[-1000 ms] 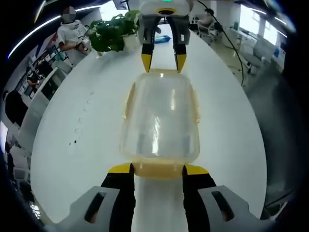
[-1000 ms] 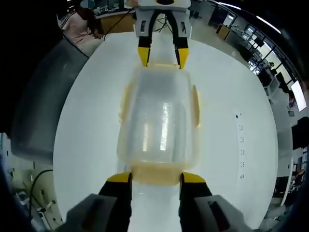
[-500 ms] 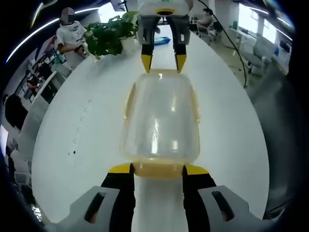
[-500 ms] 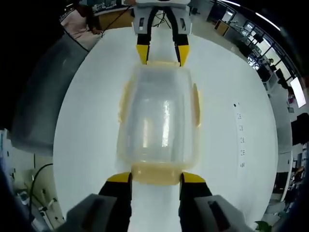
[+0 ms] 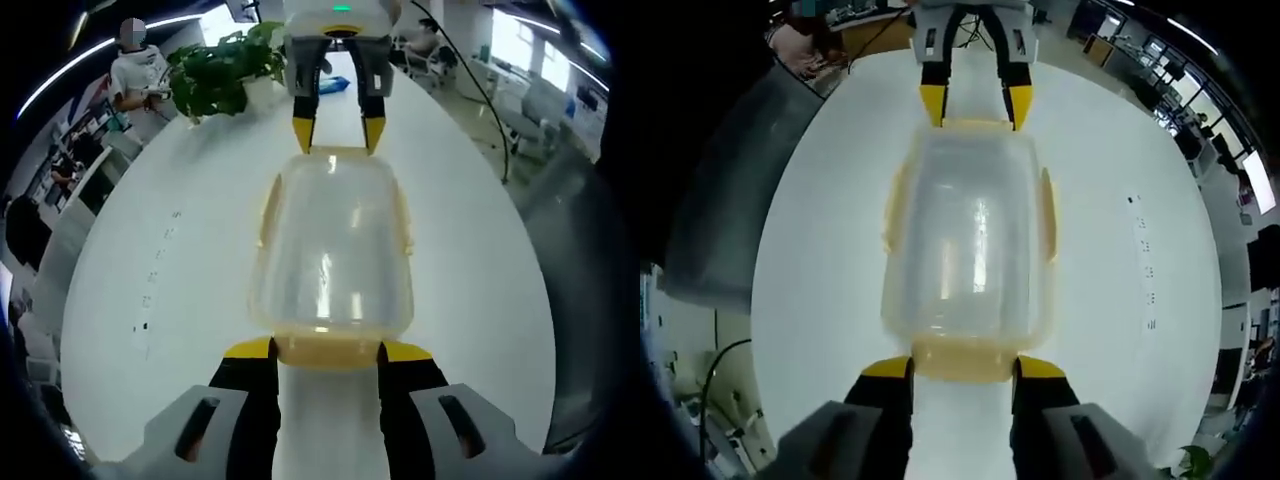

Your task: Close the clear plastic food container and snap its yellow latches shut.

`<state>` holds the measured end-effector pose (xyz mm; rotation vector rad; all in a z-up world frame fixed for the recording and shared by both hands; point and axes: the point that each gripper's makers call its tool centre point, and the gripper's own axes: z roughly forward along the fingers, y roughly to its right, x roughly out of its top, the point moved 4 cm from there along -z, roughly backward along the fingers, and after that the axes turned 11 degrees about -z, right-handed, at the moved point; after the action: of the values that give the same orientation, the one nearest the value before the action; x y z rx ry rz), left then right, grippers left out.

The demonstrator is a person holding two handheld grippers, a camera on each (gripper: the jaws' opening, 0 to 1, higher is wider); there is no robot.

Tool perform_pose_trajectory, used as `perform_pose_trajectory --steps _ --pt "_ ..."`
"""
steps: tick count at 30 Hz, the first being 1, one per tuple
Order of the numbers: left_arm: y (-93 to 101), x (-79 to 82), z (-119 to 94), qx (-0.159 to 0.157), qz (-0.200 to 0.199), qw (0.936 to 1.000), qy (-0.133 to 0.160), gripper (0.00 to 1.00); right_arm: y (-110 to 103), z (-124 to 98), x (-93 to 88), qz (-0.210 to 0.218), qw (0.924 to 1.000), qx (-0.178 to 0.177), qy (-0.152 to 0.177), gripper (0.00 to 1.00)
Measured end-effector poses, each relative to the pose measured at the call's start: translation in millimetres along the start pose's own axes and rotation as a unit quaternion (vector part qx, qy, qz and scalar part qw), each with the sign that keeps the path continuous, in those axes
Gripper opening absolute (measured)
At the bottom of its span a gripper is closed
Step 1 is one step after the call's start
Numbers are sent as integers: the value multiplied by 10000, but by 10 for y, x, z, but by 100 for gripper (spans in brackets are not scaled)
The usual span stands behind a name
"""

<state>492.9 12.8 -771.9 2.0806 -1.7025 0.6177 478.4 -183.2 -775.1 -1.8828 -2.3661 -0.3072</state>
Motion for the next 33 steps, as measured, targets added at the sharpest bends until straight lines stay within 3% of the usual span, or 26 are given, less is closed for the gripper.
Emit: perform_pose_trajectory --steps 21,33 --pt "34 -120 145 -170 -90 9998 -96 36 -47 160 -9 -99 9998 177 -46 36" --pt "-63 -159 175 -560 -39 9984 -5 36 -79 216 26 197 9996 209 32 36"
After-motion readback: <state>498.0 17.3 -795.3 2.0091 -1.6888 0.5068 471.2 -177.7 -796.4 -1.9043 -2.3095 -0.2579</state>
